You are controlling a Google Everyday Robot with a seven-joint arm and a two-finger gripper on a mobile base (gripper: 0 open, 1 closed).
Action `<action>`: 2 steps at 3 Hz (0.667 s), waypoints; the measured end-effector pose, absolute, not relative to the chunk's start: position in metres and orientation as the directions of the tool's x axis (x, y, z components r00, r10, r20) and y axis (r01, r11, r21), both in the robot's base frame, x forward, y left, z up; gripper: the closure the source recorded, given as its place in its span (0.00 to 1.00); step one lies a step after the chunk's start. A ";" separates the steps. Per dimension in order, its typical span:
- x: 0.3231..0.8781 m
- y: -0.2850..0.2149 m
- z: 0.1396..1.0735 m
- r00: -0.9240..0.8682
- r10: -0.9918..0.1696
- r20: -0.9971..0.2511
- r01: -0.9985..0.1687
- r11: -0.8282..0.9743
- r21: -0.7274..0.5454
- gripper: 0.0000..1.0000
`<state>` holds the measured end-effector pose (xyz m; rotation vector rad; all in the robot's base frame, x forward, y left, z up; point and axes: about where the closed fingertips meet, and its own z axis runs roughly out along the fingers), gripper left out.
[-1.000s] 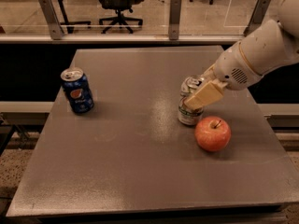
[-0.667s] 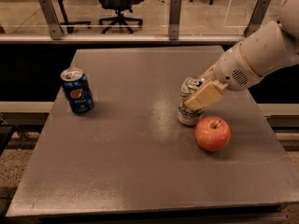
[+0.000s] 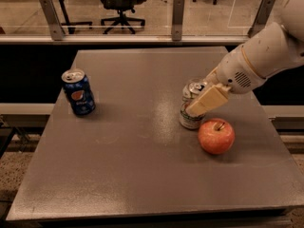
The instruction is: Move 7up can near apple
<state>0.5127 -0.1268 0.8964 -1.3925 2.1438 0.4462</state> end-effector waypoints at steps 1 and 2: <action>0.512 -0.126 0.897 -0.319 -0.734 -0.600 -0.912 0.410 -0.016 0.00; 0.512 -0.126 0.897 -0.319 -0.734 -0.600 -0.912 0.409 -0.016 0.00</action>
Offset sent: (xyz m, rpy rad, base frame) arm -0.0003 0.0010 0.0003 -0.0006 -0.0004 0.0018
